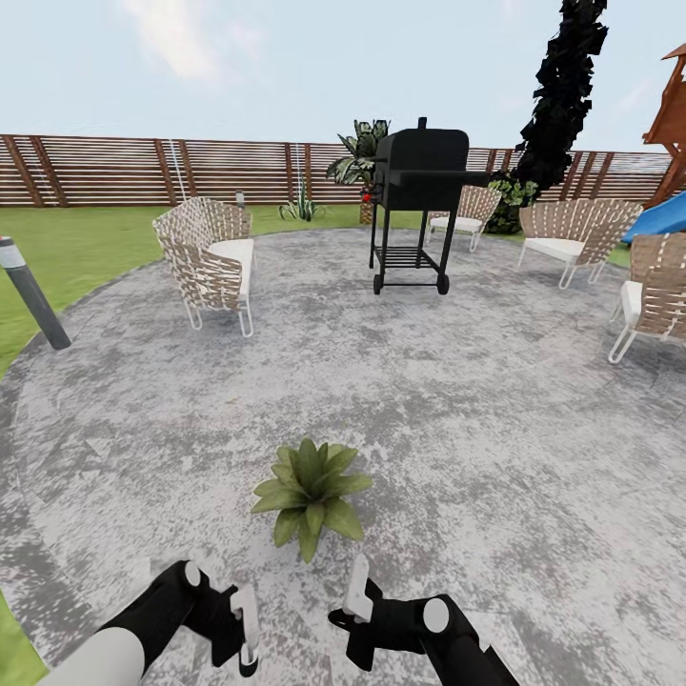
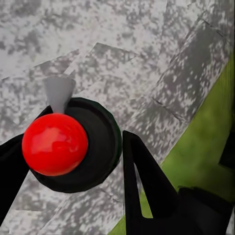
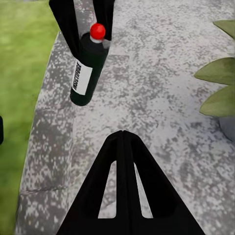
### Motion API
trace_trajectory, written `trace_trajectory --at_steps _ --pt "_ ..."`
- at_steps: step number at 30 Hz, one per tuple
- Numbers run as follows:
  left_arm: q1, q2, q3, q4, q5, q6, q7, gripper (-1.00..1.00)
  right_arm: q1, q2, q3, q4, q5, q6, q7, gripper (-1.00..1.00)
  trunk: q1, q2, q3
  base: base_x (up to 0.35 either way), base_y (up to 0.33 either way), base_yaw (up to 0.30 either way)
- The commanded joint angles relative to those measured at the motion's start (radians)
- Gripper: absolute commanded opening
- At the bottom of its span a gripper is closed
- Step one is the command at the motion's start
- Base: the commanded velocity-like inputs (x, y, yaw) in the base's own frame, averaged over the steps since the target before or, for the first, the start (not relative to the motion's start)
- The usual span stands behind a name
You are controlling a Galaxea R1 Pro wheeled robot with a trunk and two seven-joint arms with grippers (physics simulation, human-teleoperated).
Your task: Pick up the pesticide atomizer in the garden and spray insectifuge to fully cover both potted plants in the garden.
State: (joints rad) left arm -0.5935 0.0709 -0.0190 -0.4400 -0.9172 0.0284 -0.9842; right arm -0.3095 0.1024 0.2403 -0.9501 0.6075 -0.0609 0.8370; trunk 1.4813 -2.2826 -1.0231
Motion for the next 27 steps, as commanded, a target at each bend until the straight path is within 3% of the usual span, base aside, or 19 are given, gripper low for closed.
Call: trace_trajectory --at_steps 1,4,7,13,18,27 --pt "0.0 0.0 -0.013 -0.002 -0.002 -0.009 -0.019 -1.0 0.0 0.0 -0.001 -0.001 0.01 -0.006 0.002 -1.0 0.0 0.0 -0.001 0.0 0.0 0.0" --pt "0.0 -0.001 -0.054 -0.002 -0.001 -0.053 -0.053 -1.0 0.0 0.0 -0.001 -0.001 0.011 -0.007 0.001 -1.0 0.0 0.0 -0.001 0.0 0.0 0.0" --pt "0.002 -0.006 -0.071 -0.002 0.0 -0.072 -0.065 -1.0 0.0 0.0 -0.001 -0.001 0.011 -0.009 0.001 -1.0 0.0 0.0 -0.001 0.0 0.0 0.0" --pt "0.001 -0.026 -0.075 -0.002 0.003 -0.078 -0.067 -1.0 0.0 0.0 -0.001 -0.001 0.011 -0.01 0.001 -1.0 0.0 0.0 -0.001 0.0 0.0 0.0" --pt "0.0 -0.06 -0.076 -0.002 0.007 -0.094 -0.067 -1.0 0.0 0.0 -0.001 -0.002 0.011 -0.01 -0.001 -1.0 0.0 0.0 -0.001 0.0 0.0 0.0" --pt "-0.002 -0.083 -0.075 -0.002 0.009 -0.144 -0.067 -1.0 0.0 0.0 -0.001 -0.001 0.011 -0.01 -0.001 -1.0 0.0 0.0 -0.001 0.0 0.0 0.0"
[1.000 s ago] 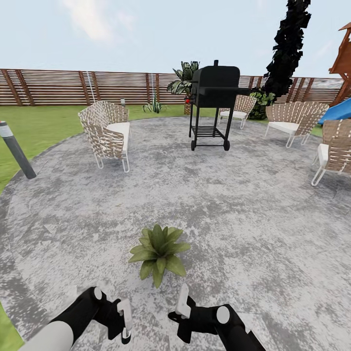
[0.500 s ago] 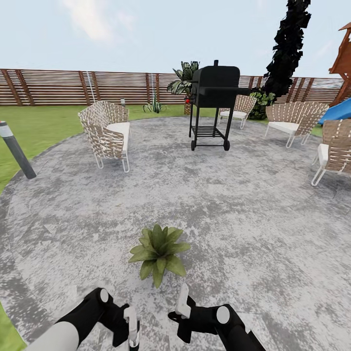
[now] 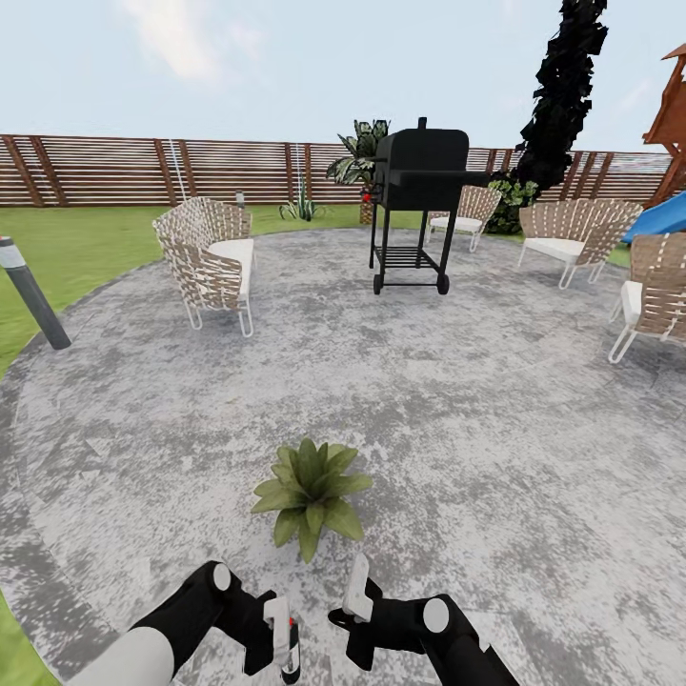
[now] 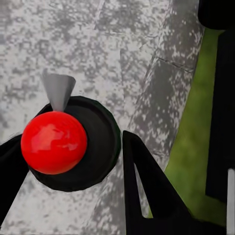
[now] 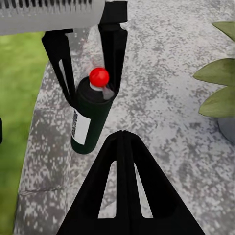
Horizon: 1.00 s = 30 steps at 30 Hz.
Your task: Pick up the pesticide atomizer in the garden and spray insectifuge to fully cover both potted plants in the garden.
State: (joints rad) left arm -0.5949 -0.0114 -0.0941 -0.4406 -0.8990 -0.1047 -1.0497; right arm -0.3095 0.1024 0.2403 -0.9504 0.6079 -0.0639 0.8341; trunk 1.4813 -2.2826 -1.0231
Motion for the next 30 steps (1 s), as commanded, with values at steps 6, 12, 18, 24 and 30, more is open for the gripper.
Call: trace_trajectory --at_steps 6,12,18,24,30 --pt "0.0 -0.021 0.001 -0.001 -0.009 -0.014 -0.001 -1.0 0.0 0.0 -0.001 -0.001 0.01 -0.007 0.002 -1.0 0.0 0.0 -0.001 0.0 0.0 0.0" --pt "-0.001 -0.03 0.001 -0.002 -0.009 -0.015 -0.001 -1.0 0.0 0.0 -0.001 -0.001 0.01 -0.007 0.002 -1.0 0.0 0.0 -0.001 0.0 0.0 0.0" --pt "-0.002 -0.038 0.001 -0.003 -0.006 -0.017 -0.001 -1.0 0.0 0.0 -0.001 -0.001 0.01 -0.007 0.002 -1.0 0.0 0.0 -0.001 0.0 0.0 0.0" --pt "-0.003 -0.038 0.001 -0.003 0.003 -0.018 -0.002 -1.0 0.0 0.0 -0.001 -0.001 0.011 -0.007 0.002 -1.0 0.0 0.0 -0.001 0.0 0.0 0.0" --pt "-0.003 -0.036 0.001 -0.003 0.003 -0.019 -0.014 -1.0 0.0 -0.001 -0.002 -0.001 0.012 -0.007 0.002 -1.0 0.0 0.0 -0.001 0.0 0.0 0.0"
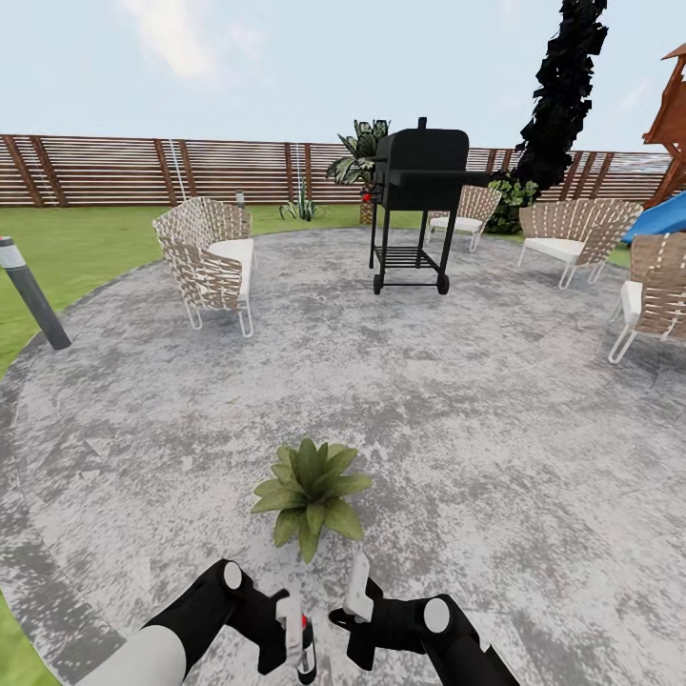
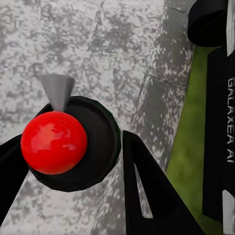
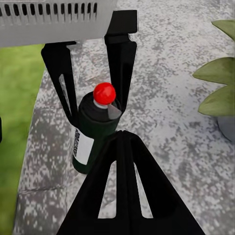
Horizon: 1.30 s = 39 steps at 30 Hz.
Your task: Pick up the pesticide atomizer in the garden and spray insectifuge to fully cover both potted plants in the garden.
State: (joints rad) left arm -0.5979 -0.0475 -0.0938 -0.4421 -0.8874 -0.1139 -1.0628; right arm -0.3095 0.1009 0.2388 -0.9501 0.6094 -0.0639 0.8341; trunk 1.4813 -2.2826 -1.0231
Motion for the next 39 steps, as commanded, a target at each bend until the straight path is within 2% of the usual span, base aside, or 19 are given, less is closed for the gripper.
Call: trace_trajectory --at_steps 1,7,19,21,25,28,39 --pt "0.0 0.0 0.001 -0.001 -0.008 -0.01 -0.009 -1.0 0.0 0.0 -0.001 -0.001 0.01 -0.007 0.002 -1.0 0.0 0.0 -0.001 0.0 0.0 0.0" --pt "0.0 0.003 0.003 0.0 -0.007 -0.052 -0.031 -1.0 0.0 0.0 -0.001 -0.001 0.01 -0.007 0.002 -1.0 0.0 0.0 -0.001 0.0 0.0 0.0" --pt "-0.006 -0.006 0.007 -0.001 -0.005 -0.06 -0.057 -1.0 0.0 0.0 -0.001 -0.001 0.01 -0.007 0.002 -1.0 0.0 0.0 -0.001 0.0 0.0 0.0" --pt "-0.006 -0.006 0.008 -0.001 0.006 -0.061 -0.057 -1.0 0.0 0.0 -0.001 -0.001 0.01 -0.007 0.002 -1.0 0.0 0.0 -0.001 0.0 0.0 0.0" --pt "-0.008 -0.007 0.003 0.0 0.067 -0.075 -0.061 -1.0 0.0 0.0 -0.001 -0.001 0.01 -0.007 0.002 -1.0 0.0 0.0 -0.001 0.0 0.0 0.0" --pt "-0.008 -0.007 0.002 0.0 0.083 -0.08 -0.062 -1.0 0.0 0.0 -0.001 -0.001 0.01 -0.007 0.002 -1.0 0.0 0.0 -0.001 0.0 0.0 0.0" --pt "-0.006 -0.008 0.0 0.0 0.085 -0.1 -0.063 -1.0 0.0 0.0 -0.001 -0.001 0.01 -0.007 0.002 -1.0 0.0 0.0 -0.001 0.0 0.0 0.0"
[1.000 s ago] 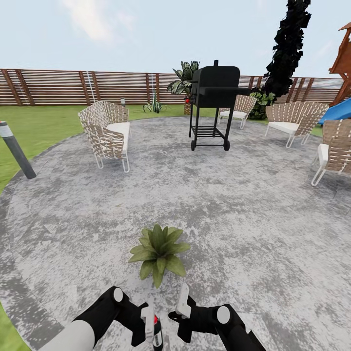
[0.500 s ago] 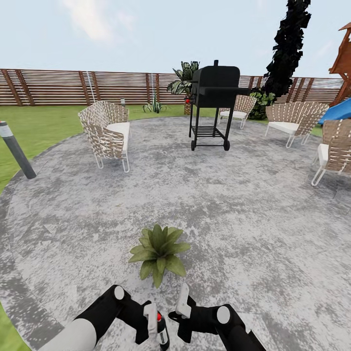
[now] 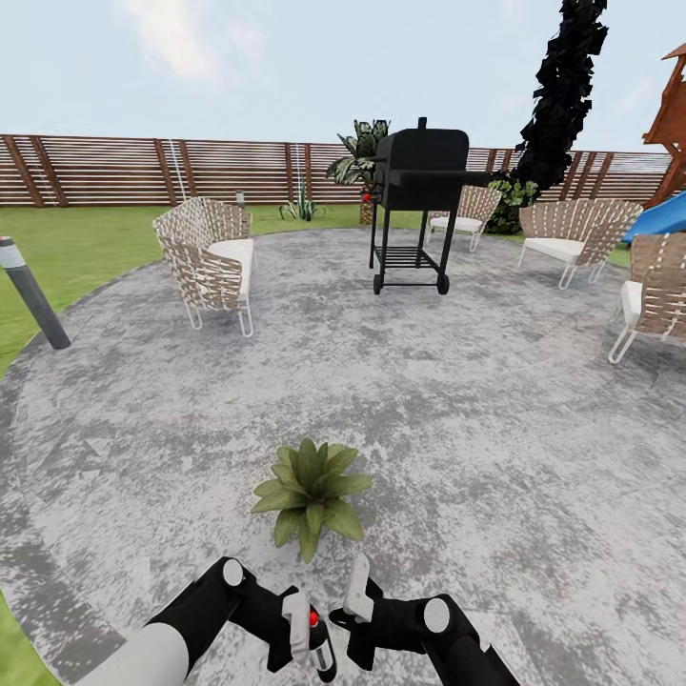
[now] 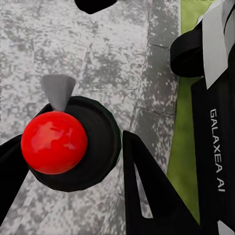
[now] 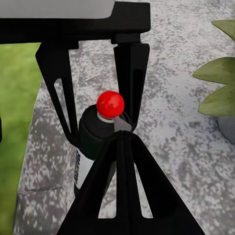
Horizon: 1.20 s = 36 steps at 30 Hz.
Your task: Pick up the pesticide atomizer in the garden and spray insectifuge to fully cover both potted plants in the garden.
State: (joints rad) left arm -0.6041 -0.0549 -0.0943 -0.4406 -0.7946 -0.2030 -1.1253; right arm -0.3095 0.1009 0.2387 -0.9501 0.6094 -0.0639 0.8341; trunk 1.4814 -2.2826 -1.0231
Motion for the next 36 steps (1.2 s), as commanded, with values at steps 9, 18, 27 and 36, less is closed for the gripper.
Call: trace_trajectory --at_steps 9,18,27,36 --pt "0.0 0.0 0.001 -0.001 -0.008 -0.021 -0.022 -1.0 0.0 0.0 -0.001 -0.001 0.01 -0.007 0.002 -1.0 0.0 0.0 -0.001 0.0 0.0 0.0" --pt "0.0 0.0 0.001 -0.001 -0.008 -0.023 -0.036 -1.0 0.0 0.0 -0.001 -0.001 0.01 -0.007 0.001 -1.0 0.0 0.0 -0.001 0.0 0.0 0.0" --pt "0.0 -0.008 0.002 0.0 -0.006 -0.023 -0.036 -1.0 0.0 0.0 -0.001 -0.001 0.01 -0.007 0.001 -1.0 0.0 0.0 -0.001 0.0 0.0 0.0" --pt "0.0 -0.016 0.002 0.0 -0.005 -0.023 -0.036 -1.0 0.0 0.0 -0.001 -0.001 0.01 -0.007 0.001 -1.0 0.0 0.0 -0.001 0.0 0.0 0.0"
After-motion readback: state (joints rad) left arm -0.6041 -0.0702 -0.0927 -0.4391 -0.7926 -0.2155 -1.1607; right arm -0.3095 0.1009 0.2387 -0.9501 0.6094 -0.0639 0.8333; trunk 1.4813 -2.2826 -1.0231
